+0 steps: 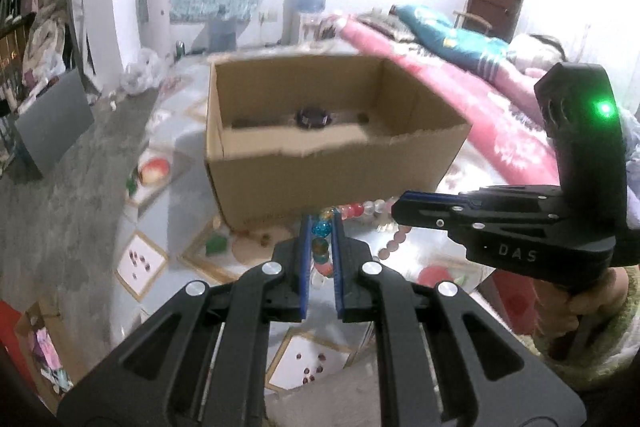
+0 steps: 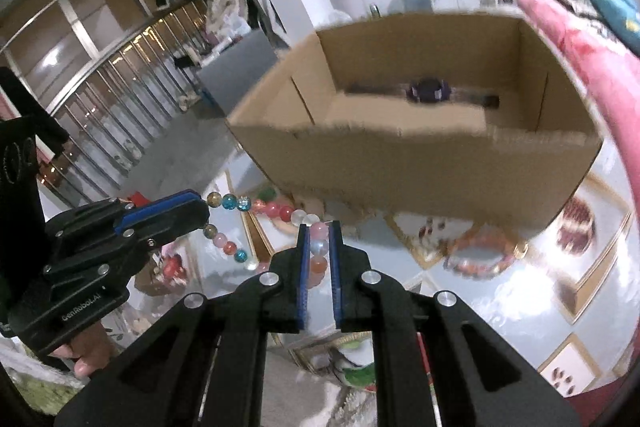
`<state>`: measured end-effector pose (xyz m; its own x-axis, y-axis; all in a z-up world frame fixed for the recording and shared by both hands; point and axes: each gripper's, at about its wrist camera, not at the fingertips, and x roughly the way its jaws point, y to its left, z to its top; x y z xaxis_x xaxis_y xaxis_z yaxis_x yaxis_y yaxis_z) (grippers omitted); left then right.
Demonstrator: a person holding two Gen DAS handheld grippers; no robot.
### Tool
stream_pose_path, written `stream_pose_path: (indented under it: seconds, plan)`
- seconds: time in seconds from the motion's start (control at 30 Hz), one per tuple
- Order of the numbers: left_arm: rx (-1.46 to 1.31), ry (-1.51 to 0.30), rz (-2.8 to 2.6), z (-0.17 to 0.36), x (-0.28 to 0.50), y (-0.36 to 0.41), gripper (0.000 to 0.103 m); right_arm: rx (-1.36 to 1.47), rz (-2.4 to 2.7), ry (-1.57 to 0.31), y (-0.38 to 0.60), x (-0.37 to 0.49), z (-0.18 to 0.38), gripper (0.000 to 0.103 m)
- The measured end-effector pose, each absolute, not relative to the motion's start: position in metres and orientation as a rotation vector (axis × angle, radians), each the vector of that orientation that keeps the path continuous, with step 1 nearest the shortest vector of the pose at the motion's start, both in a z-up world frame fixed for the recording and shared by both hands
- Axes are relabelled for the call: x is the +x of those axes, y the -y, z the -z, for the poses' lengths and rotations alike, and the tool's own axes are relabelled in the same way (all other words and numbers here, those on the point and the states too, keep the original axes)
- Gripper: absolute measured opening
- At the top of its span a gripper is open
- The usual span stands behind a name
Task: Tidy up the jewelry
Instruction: 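Lift the bead bracelet with both tools and carry it over the box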
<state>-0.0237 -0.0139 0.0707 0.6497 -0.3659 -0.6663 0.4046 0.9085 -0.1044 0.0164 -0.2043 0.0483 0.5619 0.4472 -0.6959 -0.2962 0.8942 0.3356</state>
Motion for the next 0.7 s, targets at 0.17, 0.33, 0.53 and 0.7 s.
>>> stream_pose_path:
  seconds: [0.17,0.33,0.53,0.7]
  plan:
    - [0.062,-0.662,0.458,-0.109,-0.014,0.016,0.008,0.168,-0.461,-0.783,0.212,0.030,-0.089,0.010]
    - [0.090,-0.601,0.454,-0.135,0.011,0.024,0.008,0.158,-0.473,-0.751,0.216,0.063,-0.114,0.010]
    - [0.103,-0.640,0.430,-0.131,0.071,0.033,0.008,0.191,-0.495,-0.854,0.216,0.126,-0.104,0.010]
    - [0.123,-0.747,0.393,-0.102,0.119,0.033,0.008,0.177,-0.496,-0.992,0.202,0.180,-0.073,0.010]
